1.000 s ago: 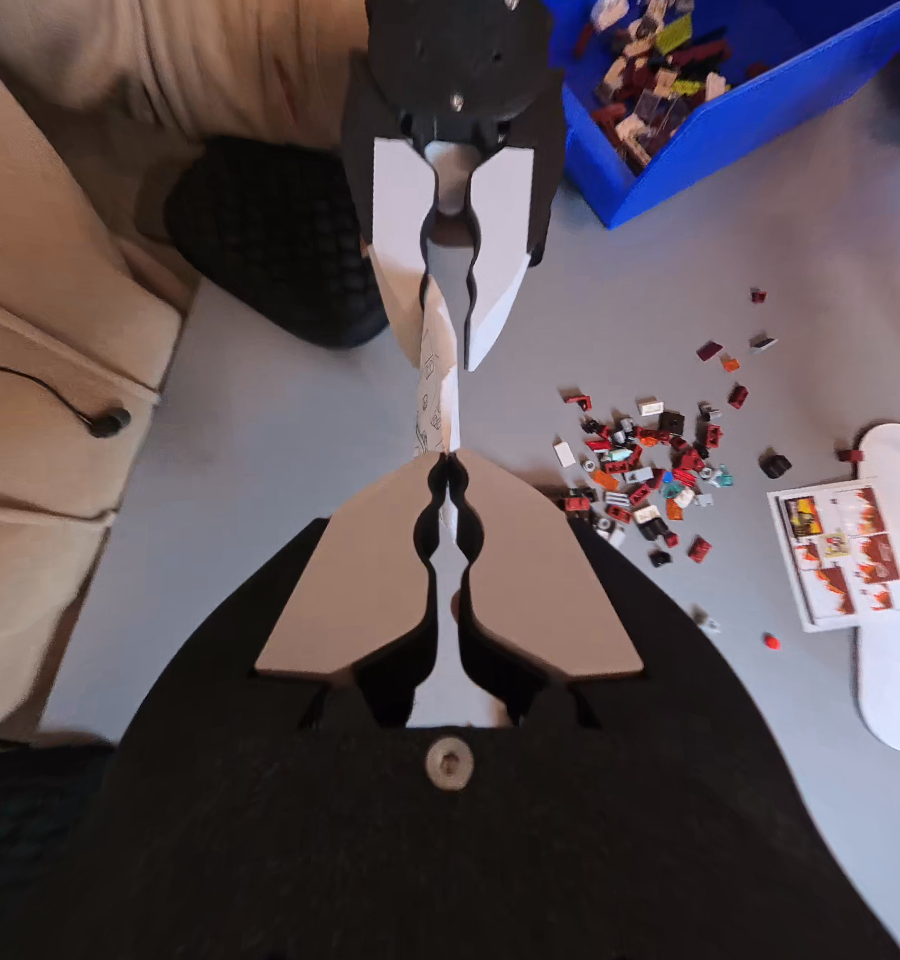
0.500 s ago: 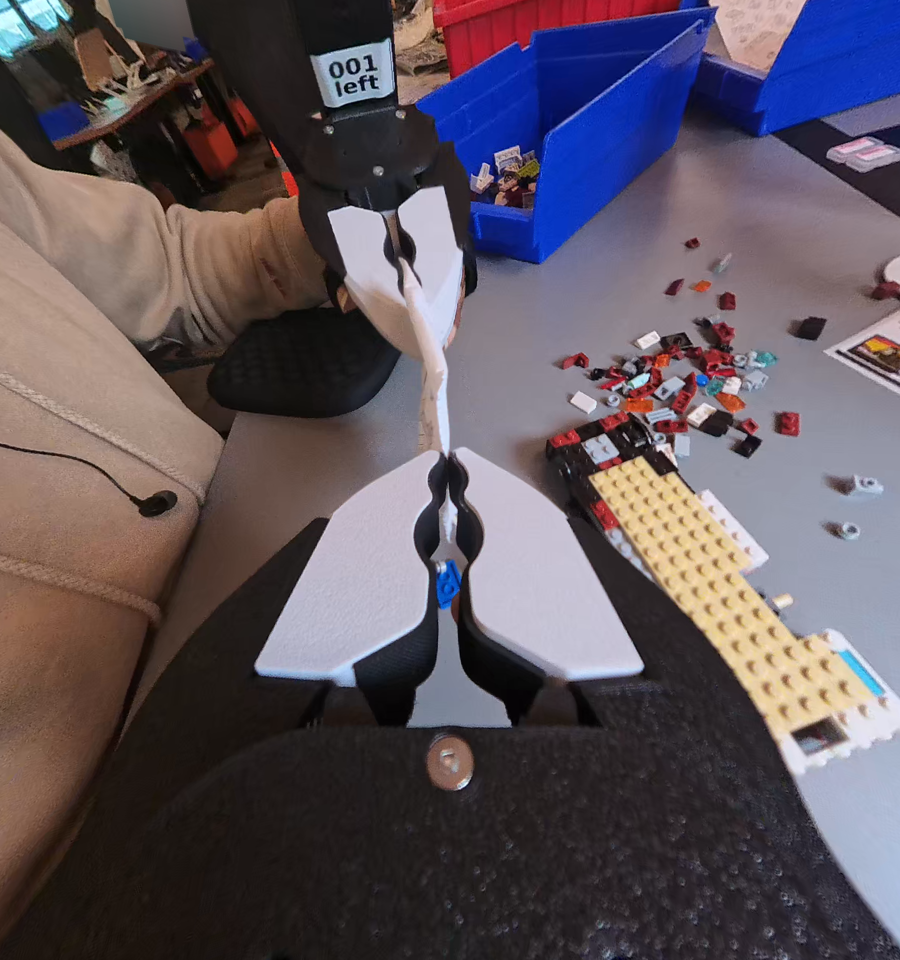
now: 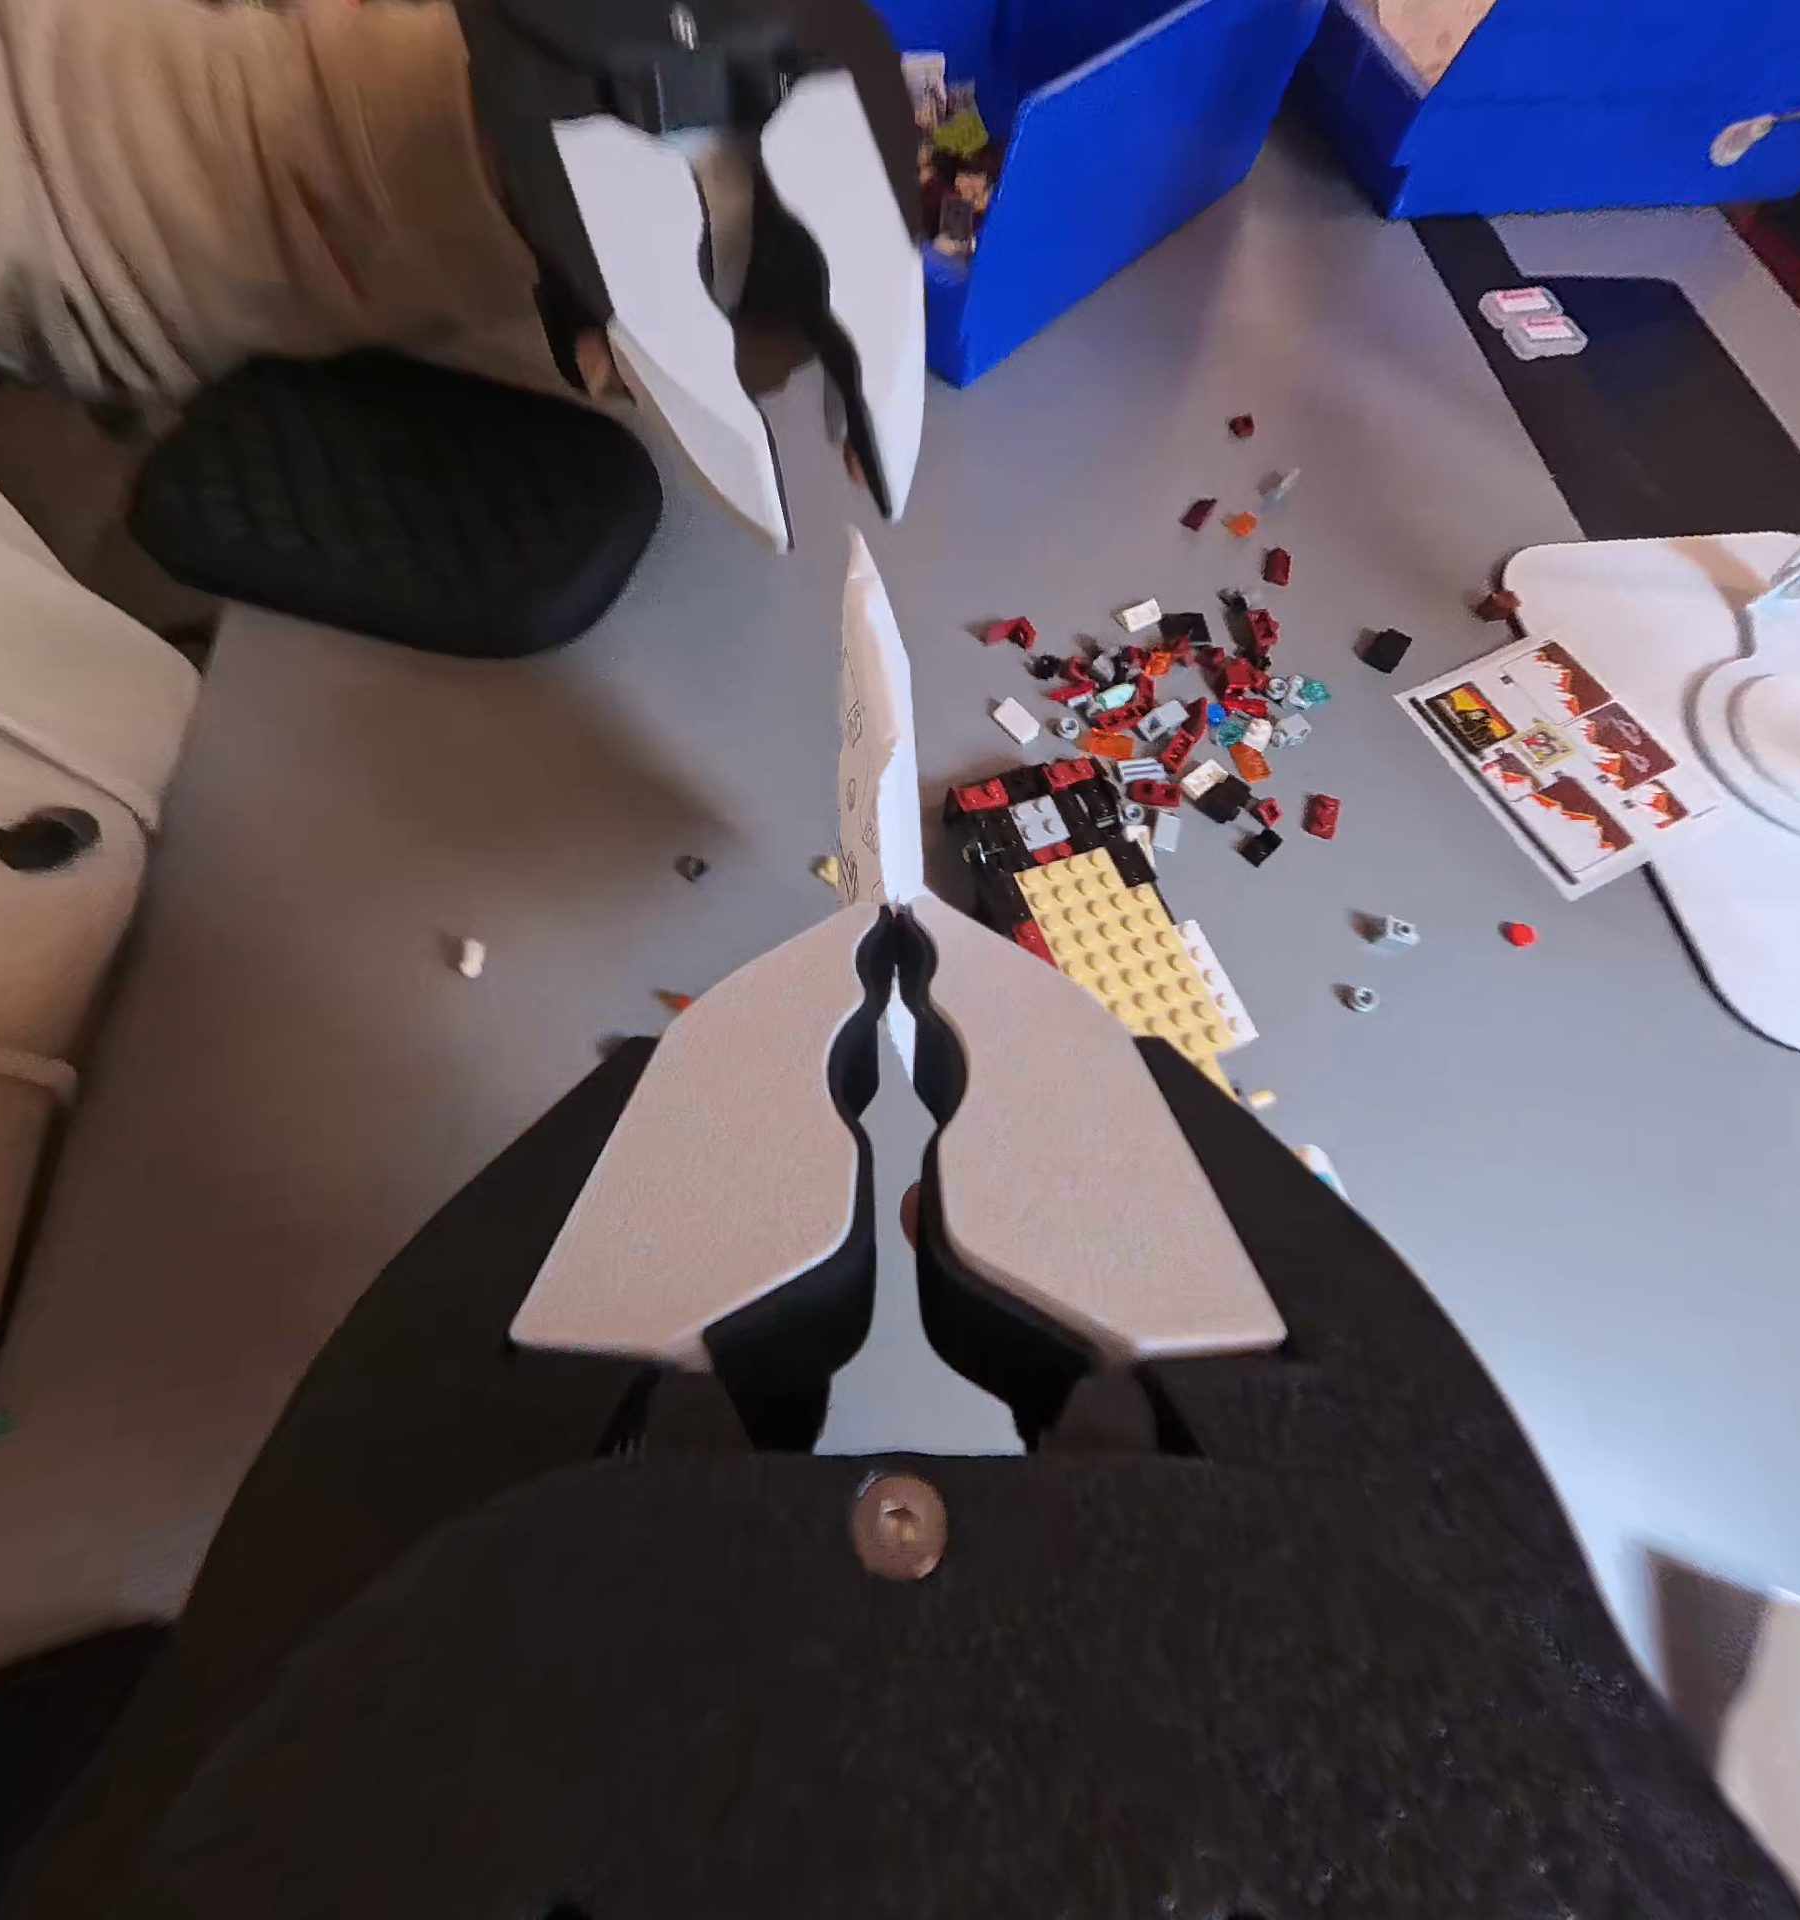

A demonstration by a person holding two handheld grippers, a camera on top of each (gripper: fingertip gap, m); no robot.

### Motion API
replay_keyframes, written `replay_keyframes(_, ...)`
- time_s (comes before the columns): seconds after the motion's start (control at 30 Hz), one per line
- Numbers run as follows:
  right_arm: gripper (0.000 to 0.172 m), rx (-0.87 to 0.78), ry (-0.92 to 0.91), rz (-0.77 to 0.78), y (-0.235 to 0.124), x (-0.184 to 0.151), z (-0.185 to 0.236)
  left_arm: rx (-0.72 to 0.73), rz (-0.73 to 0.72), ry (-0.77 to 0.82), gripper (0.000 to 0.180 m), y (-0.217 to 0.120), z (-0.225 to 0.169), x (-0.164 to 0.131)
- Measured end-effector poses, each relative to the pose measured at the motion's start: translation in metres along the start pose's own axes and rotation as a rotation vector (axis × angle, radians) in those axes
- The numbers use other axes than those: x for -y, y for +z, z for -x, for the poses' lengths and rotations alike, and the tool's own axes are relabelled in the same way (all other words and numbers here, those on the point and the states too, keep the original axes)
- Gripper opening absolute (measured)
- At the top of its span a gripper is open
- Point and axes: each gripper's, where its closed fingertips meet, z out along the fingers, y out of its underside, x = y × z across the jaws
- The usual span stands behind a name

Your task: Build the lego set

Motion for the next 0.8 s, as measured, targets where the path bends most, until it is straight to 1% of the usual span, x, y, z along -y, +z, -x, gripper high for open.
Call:
replay_keyframes(0.1,0.000,0.032,-0.093,0.147,0.011,0.003,0.006,0.003,0.033,0.122,0.031,0.006,-0.013,0.016)
replay_keyframes(0.17,0.000,0.053,-0.157,0.207,0.024,0.008,0.013,-0.016,0.082,0.185,0.031,0.020,-0.026,0.017)
replay_keyframes(0.2,0.000,0.070,-0.179,0.222,0.030,0.011,0.017,0.000,0.112,0.222,0.021,0.027,-0.028,0.013)
replay_keyframes(0.23,0.000,0.076,-0.197,0.228,0.035,0.015,0.020,0.013,0.139,0.257,0.007,0.032,-0.028,0.008)
replay_keyframes(0.27,0.000,0.069,-0.215,0.226,0.037,0.019,0.020,0.027,0.137,0.271,0.003,0.034,-0.027,0.005)
replay_keyframes(0.33,0.002,0.039,-0.214,0.162,0.036,0.030,0.017,0.037,0.081,0.207,0.000,0.029,-0.023,0.006)
replay_keyframes(0.4,0.010,0.046,-0.153,0.076,0.027,0.041,0.017,0.065,0.029,0.129,0.000,0.017,-0.014,0.004)
replay_keyframes(0.47,0.013,0.064,-0.125,0.006,0.013,0.045,0.022,0.090,-0.032,0.078,0.000,0.004,-0.008,0.000)
replay_keyframes(0.53,0.013,0.102,-0.117,-0.018,0.001,0.037,0.033,0.100,-0.101,0.027,0.000,-0.010,-0.006,-0.002)
replay_keyframes(0.6,0.013,0.156,-0.113,-0.006,-0.008,0.021,0.048,0.101,-0.154,-0.019,0.000,-0.021,-0.007,-0.005)
replay_keyframes(0.8,0.009,0.352,-0.058,0.197,-0.030,-0.054,0.115,0.076,-0.255,-0.123,0.001,-0.042,-0.009,-0.013)
